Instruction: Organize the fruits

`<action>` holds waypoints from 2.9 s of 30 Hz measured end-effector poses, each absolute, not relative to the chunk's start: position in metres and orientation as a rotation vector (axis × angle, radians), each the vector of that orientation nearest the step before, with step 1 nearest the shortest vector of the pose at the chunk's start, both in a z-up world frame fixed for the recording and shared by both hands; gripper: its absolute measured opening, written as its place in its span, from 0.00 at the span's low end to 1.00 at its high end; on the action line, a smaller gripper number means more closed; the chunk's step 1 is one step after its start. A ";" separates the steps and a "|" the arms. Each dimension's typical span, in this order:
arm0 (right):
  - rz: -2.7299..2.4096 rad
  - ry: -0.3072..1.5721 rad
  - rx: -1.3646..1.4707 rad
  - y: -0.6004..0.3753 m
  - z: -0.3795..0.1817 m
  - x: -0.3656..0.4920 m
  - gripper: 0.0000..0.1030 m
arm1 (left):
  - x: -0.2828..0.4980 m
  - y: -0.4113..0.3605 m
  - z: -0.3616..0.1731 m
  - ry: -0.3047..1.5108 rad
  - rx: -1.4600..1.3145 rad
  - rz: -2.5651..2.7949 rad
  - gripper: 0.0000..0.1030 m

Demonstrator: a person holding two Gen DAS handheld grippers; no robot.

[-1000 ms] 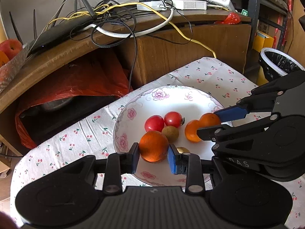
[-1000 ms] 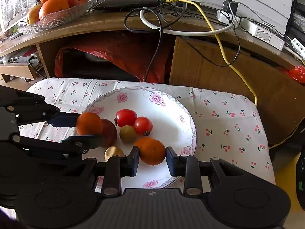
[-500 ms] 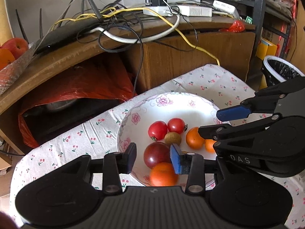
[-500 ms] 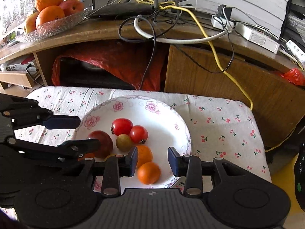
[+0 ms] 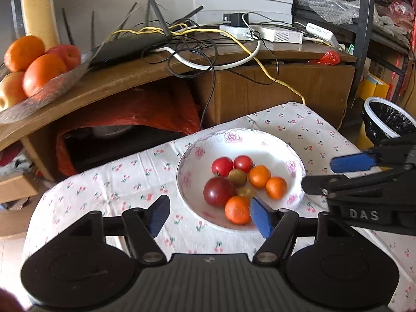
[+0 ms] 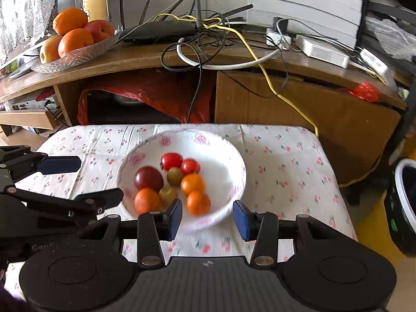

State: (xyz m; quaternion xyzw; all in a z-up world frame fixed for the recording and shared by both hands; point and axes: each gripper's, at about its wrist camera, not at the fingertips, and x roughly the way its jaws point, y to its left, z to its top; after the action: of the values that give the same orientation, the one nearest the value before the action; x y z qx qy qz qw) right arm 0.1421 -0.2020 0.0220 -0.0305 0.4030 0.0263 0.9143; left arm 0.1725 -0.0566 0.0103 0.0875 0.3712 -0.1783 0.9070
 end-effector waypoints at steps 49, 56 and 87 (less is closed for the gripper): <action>0.039 0.796 0.037 -0.169 0.040 -0.028 0.49 | -0.003 -0.019 0.028 0.667 0.194 -0.219 1.00; 0.040 0.799 0.038 -0.169 0.039 -0.028 0.49 | -0.003 -0.019 0.027 0.661 0.205 -0.215 1.00; 0.041 0.807 0.033 -0.168 0.036 -0.026 0.49 | -0.002 -0.018 0.025 0.657 0.214 -0.209 1.00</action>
State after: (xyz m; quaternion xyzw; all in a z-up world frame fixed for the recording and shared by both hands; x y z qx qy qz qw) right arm -0.0257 -0.1683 0.0361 0.0162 0.3925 0.0199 0.9194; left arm -0.0018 -0.0176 0.0247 0.1047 0.3216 -0.1025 0.9355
